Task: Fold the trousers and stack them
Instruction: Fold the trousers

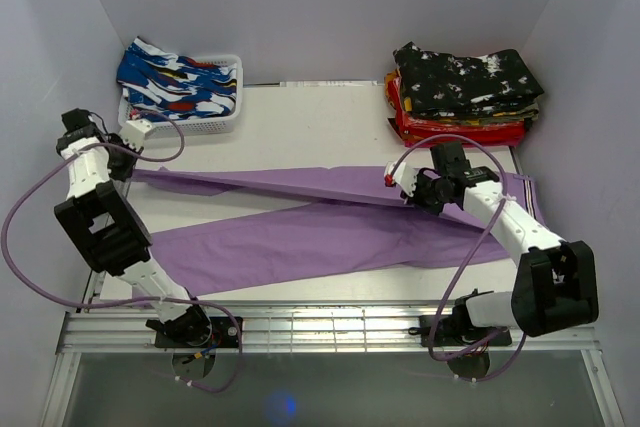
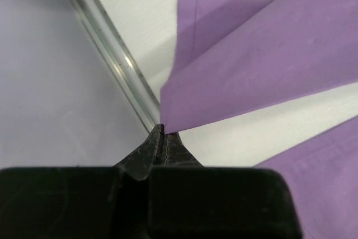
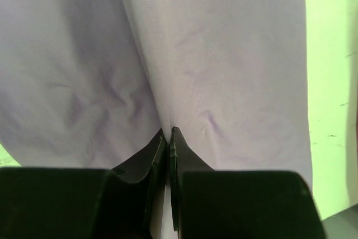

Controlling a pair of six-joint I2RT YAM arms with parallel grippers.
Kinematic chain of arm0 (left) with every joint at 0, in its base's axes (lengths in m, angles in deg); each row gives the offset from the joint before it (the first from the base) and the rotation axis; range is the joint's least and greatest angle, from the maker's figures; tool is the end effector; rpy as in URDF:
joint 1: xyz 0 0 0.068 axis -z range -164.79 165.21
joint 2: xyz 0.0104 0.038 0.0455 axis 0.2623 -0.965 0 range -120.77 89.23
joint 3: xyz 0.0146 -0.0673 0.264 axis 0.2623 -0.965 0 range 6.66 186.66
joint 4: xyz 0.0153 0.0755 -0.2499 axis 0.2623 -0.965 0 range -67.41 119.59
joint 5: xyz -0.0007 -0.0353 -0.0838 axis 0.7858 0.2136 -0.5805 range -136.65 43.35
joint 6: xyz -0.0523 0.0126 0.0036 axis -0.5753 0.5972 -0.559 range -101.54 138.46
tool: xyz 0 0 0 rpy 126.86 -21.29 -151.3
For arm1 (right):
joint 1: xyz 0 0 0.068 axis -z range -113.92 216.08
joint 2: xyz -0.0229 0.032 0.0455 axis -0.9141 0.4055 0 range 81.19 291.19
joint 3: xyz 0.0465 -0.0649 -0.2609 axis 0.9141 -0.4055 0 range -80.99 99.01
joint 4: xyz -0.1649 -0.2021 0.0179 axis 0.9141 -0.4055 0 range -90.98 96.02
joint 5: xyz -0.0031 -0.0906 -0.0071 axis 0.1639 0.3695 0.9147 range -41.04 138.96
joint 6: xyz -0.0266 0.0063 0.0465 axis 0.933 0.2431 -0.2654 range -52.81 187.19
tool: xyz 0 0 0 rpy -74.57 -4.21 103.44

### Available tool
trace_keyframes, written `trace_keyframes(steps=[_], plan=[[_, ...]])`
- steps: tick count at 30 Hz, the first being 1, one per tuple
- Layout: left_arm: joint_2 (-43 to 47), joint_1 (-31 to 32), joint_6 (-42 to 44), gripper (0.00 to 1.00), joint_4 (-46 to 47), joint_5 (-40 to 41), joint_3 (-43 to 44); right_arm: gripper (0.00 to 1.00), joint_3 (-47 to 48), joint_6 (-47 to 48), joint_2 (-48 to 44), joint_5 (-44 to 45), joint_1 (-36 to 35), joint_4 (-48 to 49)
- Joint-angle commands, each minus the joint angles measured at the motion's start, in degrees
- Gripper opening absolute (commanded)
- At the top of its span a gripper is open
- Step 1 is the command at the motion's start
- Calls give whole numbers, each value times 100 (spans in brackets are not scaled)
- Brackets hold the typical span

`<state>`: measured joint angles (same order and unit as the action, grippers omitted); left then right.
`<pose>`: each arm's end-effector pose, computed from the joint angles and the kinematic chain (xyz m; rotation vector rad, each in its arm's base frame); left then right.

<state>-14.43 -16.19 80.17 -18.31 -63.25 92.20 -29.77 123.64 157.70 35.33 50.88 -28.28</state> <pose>0.3278 0.1883 0.2521 0.7702 2.5304 0.1424 0.2492 0.0764 0.2261 -1.5681 2.0303 0.0414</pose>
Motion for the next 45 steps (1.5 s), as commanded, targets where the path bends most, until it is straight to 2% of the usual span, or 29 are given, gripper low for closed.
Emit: trace_keyframes(steps=[1,6,9,14,16,20,24,28,29,33,34,37,40,45], plan=[[837,-287,280,0,-333,-141,367,8,195,288,-312,62,131,-375],[1408,-937,718,0,-913,-396,236,8,169,691,-786,-131,465,-743],[2014,-1412,1340,0,-1274,-537,-369,8,55,1227,-1058,-281,658,-1208],[2902,-2036,2274,0,-1732,-152,-2319,8,-612,1922,-1384,-307,773,-1596],[3105,-2177,2450,0,-1540,314,-3248,8,-867,2072,-1350,-298,773,-1685],[3001,-2458,2556,0,-978,1122,-4480,8,-1237,2309,-1139,-228,773,-1694],[2466,-2476,2372,0,15,1572,-4967,8,-1492,2301,-761,-44,773,-1378],[1300,-2476,1609,0,544,1529,-4521,8,-1370,1995,-200,-26,773,-1088],[1087,-2459,1146,0,597,1459,-4328,8,-1317,1932,-102,-43,773,-1000],[181,-2284,64,0,388,985,-2993,8,-870,1484,372,-61,756,-754],[66,-2213,-79,0,291,879,-2494,8,-799,1405,521,-44,756,-710],[-85,-1714,-432,0,1,580,-1702,8,-483,1080,724,-52,756,-551],[-49,-1213,-502,0,-202,535,-1287,8,-263,860,874,-105,747,-507],[-303,-728,-660,0,-167,947,-1110,8,-227,710,1024,-114,712,-481]])
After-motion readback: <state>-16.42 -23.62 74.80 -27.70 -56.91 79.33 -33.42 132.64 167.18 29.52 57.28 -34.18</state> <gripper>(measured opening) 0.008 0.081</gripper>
